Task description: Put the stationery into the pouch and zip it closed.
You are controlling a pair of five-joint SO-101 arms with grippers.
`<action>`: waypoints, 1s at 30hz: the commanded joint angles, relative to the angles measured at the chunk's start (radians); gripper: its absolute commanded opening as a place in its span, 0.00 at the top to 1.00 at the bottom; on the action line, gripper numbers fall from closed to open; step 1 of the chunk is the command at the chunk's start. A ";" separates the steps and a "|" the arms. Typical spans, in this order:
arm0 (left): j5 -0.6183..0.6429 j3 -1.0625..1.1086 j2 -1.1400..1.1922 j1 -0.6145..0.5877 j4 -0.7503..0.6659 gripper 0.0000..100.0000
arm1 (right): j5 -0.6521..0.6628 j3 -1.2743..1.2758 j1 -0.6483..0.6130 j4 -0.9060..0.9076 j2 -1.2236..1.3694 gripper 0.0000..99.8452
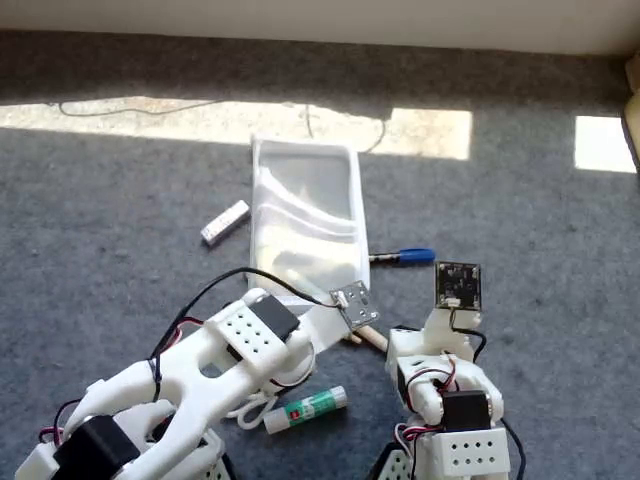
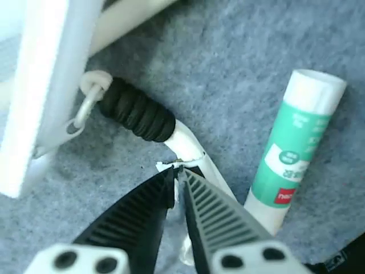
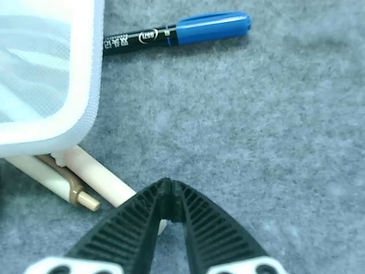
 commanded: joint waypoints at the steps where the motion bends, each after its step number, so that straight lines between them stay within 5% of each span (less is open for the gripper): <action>1: 0.017 -0.070 -0.033 0.015 0.000 0.96 | -0.002 0.108 0.012 0.005 -0.012 0.99; 8: 0.015 -0.183 -0.076 -0.087 0.114 0.96 | -0.002 0.108 0.012 0.005 -0.012 0.99; 21: 0.011 -0.099 -0.657 -0.463 0.180 0.96 | -0.002 0.108 0.012 0.007 -0.012 0.99; 30: 0.015 0.162 -0.788 -0.736 -0.041 0.96 | -0.006 0.105 0.005 -0.010 -0.012 0.99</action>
